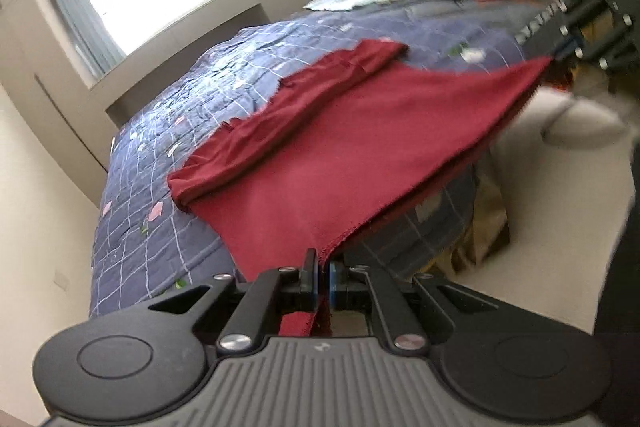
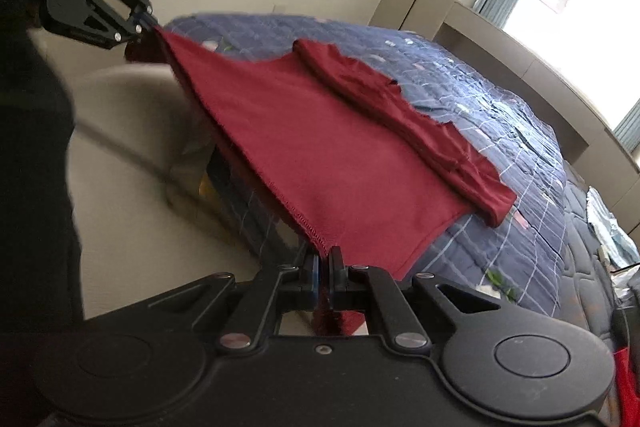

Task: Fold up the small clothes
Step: 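Carry the held hem over the shirt body toward the collar with both grippers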

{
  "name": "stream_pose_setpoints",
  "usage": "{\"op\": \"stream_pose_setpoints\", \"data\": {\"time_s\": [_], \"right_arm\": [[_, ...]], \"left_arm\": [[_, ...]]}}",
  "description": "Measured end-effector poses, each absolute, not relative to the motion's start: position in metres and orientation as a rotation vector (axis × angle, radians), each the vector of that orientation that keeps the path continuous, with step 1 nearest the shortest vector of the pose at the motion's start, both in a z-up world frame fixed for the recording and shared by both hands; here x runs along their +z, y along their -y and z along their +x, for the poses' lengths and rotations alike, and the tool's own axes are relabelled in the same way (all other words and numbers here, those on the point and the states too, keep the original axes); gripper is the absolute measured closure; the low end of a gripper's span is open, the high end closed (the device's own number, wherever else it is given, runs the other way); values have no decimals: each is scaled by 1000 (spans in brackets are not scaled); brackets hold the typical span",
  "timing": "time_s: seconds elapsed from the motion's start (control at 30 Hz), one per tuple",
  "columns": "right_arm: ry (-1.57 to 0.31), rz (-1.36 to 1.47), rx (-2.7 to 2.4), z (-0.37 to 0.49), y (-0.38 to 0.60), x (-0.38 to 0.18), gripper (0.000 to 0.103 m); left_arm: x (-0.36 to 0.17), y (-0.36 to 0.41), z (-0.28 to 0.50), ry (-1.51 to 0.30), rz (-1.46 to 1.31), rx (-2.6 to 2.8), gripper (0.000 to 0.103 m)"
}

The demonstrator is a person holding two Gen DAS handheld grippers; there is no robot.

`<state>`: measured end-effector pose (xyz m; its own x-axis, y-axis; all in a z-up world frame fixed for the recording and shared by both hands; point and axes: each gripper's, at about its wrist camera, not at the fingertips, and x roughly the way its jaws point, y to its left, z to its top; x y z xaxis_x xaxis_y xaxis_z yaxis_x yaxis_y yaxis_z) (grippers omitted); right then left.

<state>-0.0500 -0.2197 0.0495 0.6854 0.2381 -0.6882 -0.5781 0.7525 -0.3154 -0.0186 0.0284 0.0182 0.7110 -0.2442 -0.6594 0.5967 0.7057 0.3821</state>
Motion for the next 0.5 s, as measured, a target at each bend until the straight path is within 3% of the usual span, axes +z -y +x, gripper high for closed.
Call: {"op": "stream_pose_setpoints", "data": {"time_s": [0.3,0.5], "right_arm": [[-517,-415,408,38,240,115,99],[-480,-400,351,134,252,132,98]], "left_arm": [[77,-18,101,-556,473,-390,98],[95,-25,206,-612,340,-359,97]]}}
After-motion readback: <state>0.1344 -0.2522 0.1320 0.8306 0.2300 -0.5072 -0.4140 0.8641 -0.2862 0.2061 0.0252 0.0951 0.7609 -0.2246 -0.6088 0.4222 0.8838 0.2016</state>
